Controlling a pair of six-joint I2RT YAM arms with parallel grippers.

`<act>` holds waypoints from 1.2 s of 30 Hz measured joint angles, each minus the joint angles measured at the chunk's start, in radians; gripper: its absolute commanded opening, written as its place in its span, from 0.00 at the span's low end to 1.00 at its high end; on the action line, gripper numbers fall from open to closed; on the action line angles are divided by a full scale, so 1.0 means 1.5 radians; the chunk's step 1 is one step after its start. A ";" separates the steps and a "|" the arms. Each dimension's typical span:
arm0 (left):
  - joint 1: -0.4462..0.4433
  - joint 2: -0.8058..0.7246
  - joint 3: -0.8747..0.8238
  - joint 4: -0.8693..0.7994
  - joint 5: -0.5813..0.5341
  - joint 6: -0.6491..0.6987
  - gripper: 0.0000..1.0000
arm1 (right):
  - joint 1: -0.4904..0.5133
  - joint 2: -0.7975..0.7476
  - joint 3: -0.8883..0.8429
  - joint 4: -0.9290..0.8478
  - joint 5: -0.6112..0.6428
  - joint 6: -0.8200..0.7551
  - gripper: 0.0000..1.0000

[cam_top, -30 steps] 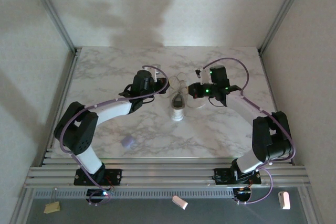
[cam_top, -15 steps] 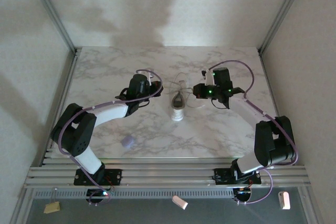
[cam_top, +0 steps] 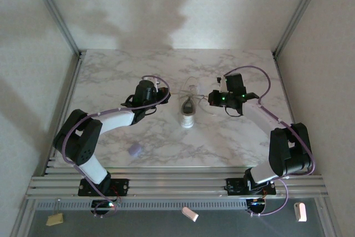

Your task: Tie the shoes

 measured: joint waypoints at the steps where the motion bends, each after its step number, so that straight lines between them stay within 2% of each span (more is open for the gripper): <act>1: 0.000 0.000 0.000 0.000 0.000 0.000 0.00 | 0.000 0.002 0.000 -0.005 0.009 0.000 0.00; 11: 0.009 -0.004 -0.021 0.002 -0.017 -0.001 0.00 | 0.000 0.032 0.014 -0.076 0.097 0.000 0.00; 36: 0.067 -0.067 -0.061 0.000 -0.049 -0.010 0.00 | 0.000 0.046 0.035 -0.141 0.189 0.002 0.00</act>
